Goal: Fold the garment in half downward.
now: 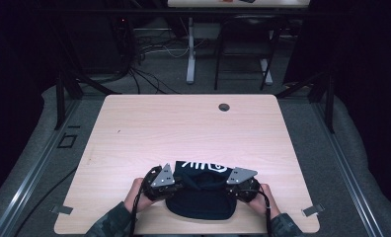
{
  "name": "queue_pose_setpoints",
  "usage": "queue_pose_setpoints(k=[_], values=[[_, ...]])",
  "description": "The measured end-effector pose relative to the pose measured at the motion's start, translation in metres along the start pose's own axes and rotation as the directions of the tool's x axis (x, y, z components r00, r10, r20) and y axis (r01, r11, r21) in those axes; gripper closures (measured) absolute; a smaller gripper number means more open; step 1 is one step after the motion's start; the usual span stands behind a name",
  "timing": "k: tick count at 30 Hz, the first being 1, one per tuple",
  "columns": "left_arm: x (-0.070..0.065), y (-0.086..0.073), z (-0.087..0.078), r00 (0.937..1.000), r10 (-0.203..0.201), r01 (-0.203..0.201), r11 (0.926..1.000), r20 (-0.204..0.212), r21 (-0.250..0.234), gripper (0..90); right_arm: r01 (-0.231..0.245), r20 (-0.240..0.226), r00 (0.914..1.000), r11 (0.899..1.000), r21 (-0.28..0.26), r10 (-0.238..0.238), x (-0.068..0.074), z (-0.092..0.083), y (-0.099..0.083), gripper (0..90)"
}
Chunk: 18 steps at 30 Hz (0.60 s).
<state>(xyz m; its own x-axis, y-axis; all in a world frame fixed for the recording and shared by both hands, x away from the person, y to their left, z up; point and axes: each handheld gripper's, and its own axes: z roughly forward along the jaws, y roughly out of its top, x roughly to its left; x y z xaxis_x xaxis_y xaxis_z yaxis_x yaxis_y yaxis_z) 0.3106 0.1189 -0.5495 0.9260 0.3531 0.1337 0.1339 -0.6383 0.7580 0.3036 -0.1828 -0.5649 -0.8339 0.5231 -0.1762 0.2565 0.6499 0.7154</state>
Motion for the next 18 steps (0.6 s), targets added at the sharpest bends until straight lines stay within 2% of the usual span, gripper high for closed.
queue_pose_setpoints(k=[4,10,12,15,16,18], values=[[-0.001,-0.003,0.001,1.0000,0.000,0.000,1.0000,0.007,0.002,75.7,0.012,-0.012,0.9999,1.000,0.006,-0.012,-0.001,0.000,-0.004,74.9],[-0.004,-0.006,0.004,0.9999,0.008,-0.008,0.9996,0.015,0.025,76.0,0.013,-0.018,0.9997,1.000,0.010,-0.013,0.000,0.001,-0.005,72.6],[-0.003,-0.006,0.003,0.9997,0.002,-0.002,0.9995,0.023,0.030,73.6,0.006,-0.021,0.9998,1.000,0.010,-0.006,-0.001,0.001,-0.006,70.3],[-0.001,-0.005,0.000,0.9998,-0.020,0.020,0.9992,0.002,0.035,60.3,-0.011,-0.025,0.9996,1.000,0.009,0.012,-0.003,-0.001,-0.006,69.7],[0.001,-0.005,-0.002,0.9993,-0.038,0.038,0.9989,-0.003,0.028,55.7,-0.014,-0.025,0.9996,1.000,0.008,0.014,-0.004,0.000,-0.006,69.8],[0.005,-0.005,-0.007,0.9972,-0.075,0.075,0.9972,0.002,0.004,52.0,-0.015,-0.029,0.9995,1.000,0.007,0.015,-0.005,0.000,-0.008,70.2]])
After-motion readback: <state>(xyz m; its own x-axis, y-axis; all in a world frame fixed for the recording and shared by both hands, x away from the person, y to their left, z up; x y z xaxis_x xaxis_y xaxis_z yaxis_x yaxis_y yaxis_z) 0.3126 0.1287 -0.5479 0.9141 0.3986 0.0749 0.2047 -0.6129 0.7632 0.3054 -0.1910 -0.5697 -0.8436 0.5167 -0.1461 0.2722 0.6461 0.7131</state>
